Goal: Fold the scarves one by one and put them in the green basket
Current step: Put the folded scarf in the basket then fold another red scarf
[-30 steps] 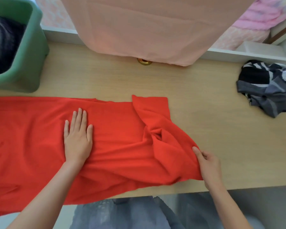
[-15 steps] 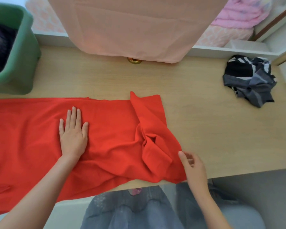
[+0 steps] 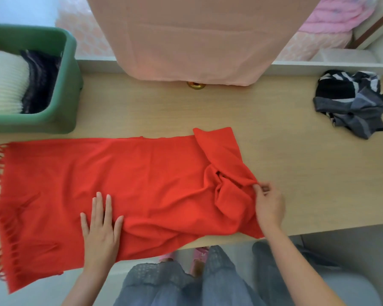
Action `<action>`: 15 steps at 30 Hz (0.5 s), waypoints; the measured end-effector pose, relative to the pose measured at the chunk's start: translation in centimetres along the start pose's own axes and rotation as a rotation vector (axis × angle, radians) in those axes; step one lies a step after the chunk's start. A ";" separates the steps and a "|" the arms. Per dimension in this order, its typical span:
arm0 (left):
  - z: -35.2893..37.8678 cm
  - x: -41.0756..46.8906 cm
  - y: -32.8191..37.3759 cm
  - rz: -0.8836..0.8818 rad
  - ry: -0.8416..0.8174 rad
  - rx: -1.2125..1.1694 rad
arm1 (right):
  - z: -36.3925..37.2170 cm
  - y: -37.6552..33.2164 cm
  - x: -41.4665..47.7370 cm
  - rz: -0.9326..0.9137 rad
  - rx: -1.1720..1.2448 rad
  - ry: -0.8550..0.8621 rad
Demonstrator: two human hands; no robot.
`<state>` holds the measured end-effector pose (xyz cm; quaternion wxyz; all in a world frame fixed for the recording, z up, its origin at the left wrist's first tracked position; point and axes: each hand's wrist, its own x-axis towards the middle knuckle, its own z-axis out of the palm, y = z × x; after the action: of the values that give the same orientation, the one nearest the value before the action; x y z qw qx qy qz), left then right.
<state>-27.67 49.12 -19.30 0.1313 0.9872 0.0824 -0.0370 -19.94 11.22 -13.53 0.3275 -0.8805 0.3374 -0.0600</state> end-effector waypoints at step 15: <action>-0.5 0.2 -1.6 0.022 0.014 -0.158 | 3.4 -1.0 -9.1 -0.742 -0.261 -0.318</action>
<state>-27.76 50.76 -19.28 0.2085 0.9749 0.0753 -0.0222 -25.17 19.40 -14.52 0.2174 -0.9746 -0.0525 0.0057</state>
